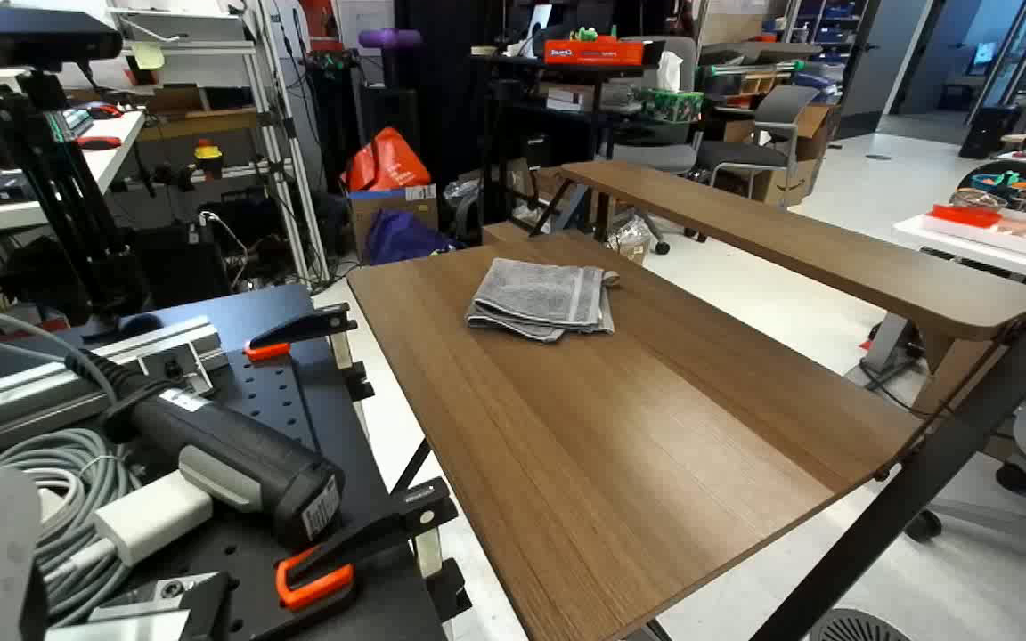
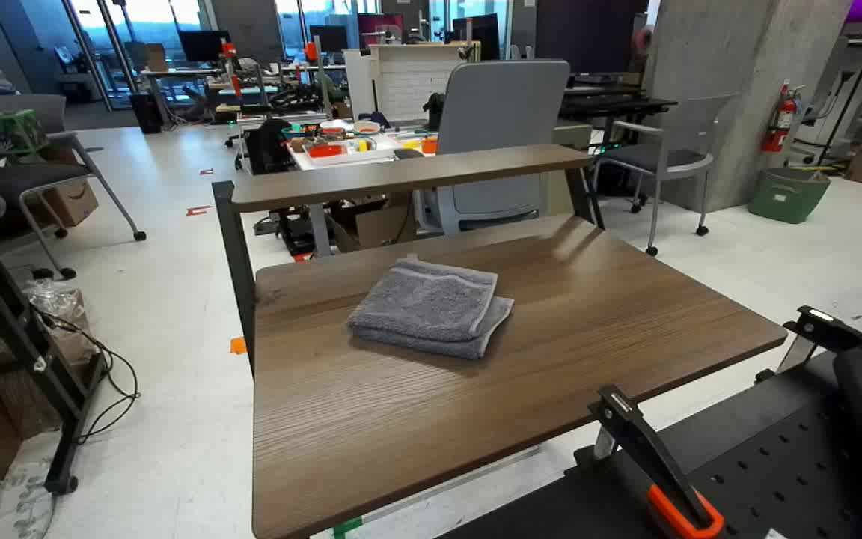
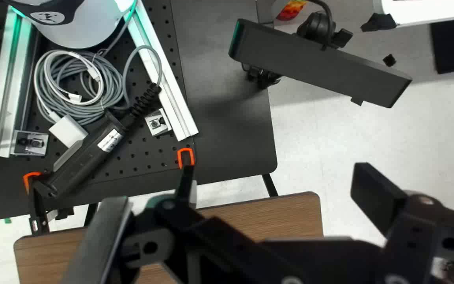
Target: Move the grey towel to the right
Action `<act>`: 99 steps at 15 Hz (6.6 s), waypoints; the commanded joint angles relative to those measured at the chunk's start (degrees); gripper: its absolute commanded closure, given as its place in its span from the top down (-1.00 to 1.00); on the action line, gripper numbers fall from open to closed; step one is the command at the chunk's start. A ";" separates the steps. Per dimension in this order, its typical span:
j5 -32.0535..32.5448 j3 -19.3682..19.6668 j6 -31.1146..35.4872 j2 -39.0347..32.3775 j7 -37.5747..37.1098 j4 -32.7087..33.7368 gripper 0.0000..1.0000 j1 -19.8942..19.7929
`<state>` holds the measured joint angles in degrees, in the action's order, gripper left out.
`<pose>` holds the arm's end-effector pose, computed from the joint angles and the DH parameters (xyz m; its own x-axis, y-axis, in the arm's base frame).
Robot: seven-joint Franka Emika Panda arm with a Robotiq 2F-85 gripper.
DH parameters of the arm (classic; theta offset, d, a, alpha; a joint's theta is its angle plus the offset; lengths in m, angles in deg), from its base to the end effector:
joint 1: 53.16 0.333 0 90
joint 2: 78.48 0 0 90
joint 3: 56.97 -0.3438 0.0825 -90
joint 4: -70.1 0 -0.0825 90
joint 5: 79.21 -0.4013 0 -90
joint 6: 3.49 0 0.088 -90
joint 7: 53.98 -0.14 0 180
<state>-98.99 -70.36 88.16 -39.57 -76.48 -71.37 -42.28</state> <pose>0.2743 0.1821 0.4866 0.9642 -0.0639 -0.2575 -0.0918 -0.9910 -0.0978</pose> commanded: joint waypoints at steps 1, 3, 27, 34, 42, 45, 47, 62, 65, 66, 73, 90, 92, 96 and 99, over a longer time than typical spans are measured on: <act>-0.44 -0.87 -0.31 0.14 0.55 0.18 1.00 -1.18; -0.44 -0.87 -0.31 0.14 0.55 0.21 1.00 -1.18; 5.02 -0.42 22.02 -33.84 -6.99 16.03 1.00 -6.24; 20.46 1.49 37.09 -51.69 -25.20 23.32 1.00 0.28; 23.23 7.05 44.88 -64.13 -30.90 28.56 1.00 4.02; 22.01 8.04 45.77 -68.40 -30.06 30.93 1.00 3.99; 20.83 8.30 45.89 -71.67 -29.39 33.25 1.00 3.77; 18.55 11.05 44.97 -91.60 -29.48 50.27 1.00 4.92; 18.06 11.47 45.49 -92.62 -29.48 51.32 1.00 4.53; 17.59 11.54 46.10 -92.53 -29.43 50.90 1.00 4.16; 9.60 11.56 49.77 -90.98 -29.14 46.20 1.00 -0.43; -23.86 6.21 66.19 -78.65 -13.36 26.92 1.00 -22.10; -26.68 6.77 65.23 -73.66 -10.31 24.18 1.00 -21.76; -28.35 9.49 62.29 -72.97 -7.06 25.73 1.00 -18.96; -28.82 9.38 60.83 -68.97 -4.96 23.02 1.00 -18.33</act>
